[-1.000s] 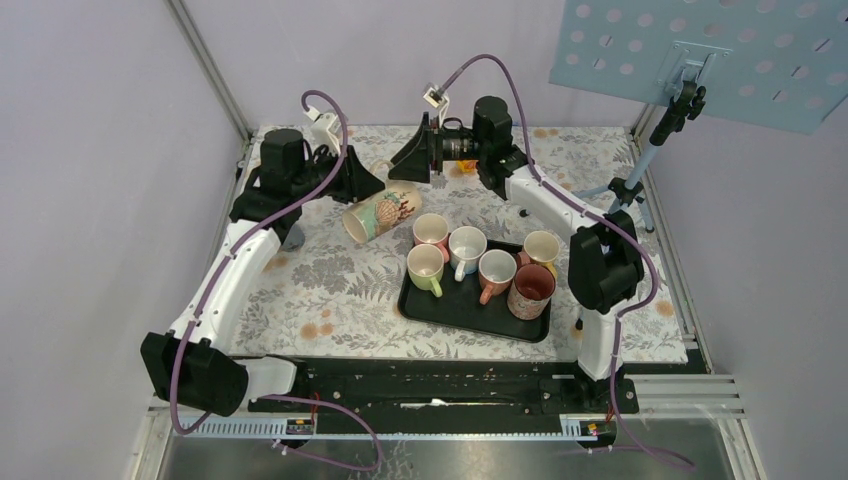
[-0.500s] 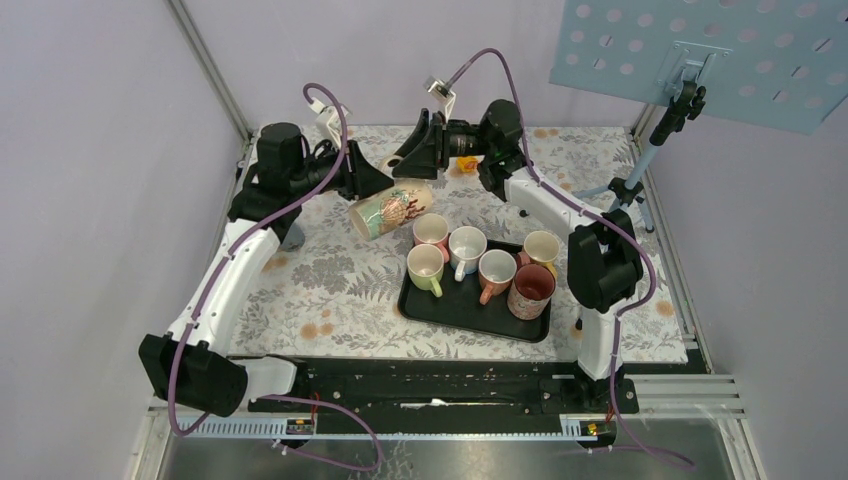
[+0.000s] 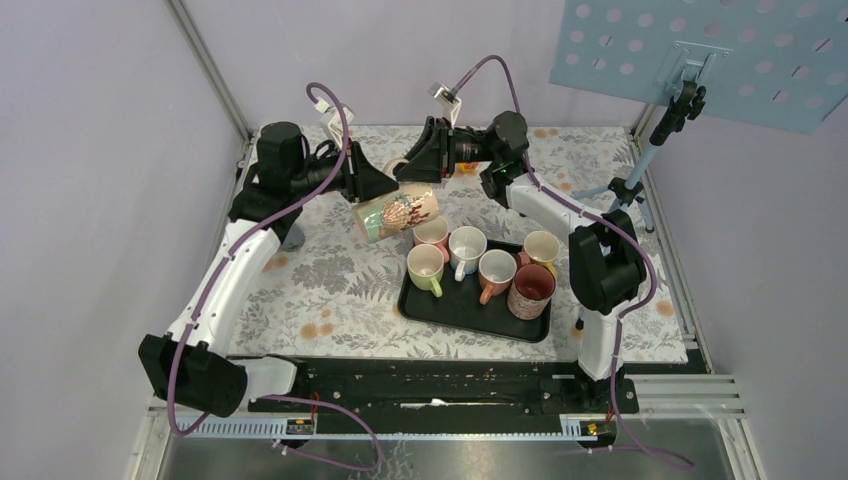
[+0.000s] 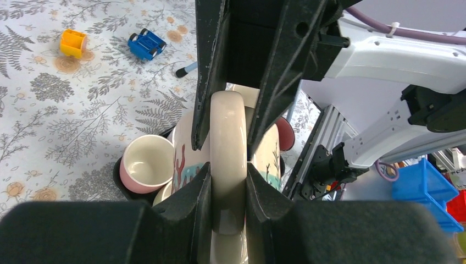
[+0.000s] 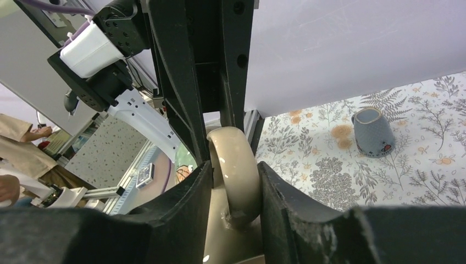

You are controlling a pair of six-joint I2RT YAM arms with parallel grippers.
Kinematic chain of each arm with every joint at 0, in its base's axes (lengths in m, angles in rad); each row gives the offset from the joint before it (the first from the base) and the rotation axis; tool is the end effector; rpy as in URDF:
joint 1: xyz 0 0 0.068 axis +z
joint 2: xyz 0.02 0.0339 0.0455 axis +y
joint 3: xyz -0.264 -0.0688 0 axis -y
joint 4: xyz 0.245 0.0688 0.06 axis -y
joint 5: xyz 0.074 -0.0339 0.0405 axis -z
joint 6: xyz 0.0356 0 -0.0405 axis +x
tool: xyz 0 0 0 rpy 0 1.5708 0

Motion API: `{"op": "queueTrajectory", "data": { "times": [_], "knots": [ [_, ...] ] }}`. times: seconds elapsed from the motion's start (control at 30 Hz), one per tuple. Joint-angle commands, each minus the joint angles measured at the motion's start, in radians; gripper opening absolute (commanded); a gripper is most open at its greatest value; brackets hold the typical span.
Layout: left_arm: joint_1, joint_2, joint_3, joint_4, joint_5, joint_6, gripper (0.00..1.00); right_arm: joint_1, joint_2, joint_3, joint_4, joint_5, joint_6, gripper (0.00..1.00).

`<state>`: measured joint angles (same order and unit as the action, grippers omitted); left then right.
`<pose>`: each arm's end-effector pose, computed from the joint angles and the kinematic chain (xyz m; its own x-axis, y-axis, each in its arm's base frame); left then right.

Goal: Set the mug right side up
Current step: Turn over the cup at the center of the board.

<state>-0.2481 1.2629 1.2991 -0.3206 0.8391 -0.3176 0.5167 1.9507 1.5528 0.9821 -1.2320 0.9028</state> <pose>0.2615 -0.0936 0.4065 -0.5258 -0.0820 -0.8466 0.7286 0.4702 -0.4981 0.3648 0.2459 0.3664 -0.3689 0.0905 -0.9251 -0.9019 -0.2757 0.3327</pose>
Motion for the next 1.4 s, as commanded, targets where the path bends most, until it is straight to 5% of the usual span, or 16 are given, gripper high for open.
{"op": "queueTrajectory", "data": {
  "times": [0.0, 0.13, 0.3, 0.53, 0.83, 1.37],
  "knots": [
    [0.0, -0.062, 0.051, 0.159, 0.015, -0.009, 0.0, 0.006, -0.058, -0.014, 0.173, -0.038, 0.106, 0.39],
    [0.0, -0.075, 0.032, 0.164, 0.006, -0.015, 0.0, 0.007, -0.058, -0.025, 0.221, -0.033, 0.148, 0.28],
    [0.0, -0.086, 0.006, 0.158, -0.018, -0.01, 0.0, 0.016, -0.062, -0.044, 0.235, -0.023, 0.158, 0.0],
    [0.0, -0.11, -0.037, 0.113, -0.083, 0.017, 0.0, 0.029, -0.091, -0.09, 0.162, 0.027, 0.075, 0.0],
    [0.0, -0.107, -0.008, -0.01, -0.11, 0.094, 0.0, 0.056, -0.169, -0.121, -0.127, 0.133, -0.194, 0.0],
    [0.0, -0.108, -0.008, -0.046, -0.216, 0.141, 0.25, 0.072, -0.279, -0.187, -0.365, 0.3, -0.402, 0.0]
  ]
}}
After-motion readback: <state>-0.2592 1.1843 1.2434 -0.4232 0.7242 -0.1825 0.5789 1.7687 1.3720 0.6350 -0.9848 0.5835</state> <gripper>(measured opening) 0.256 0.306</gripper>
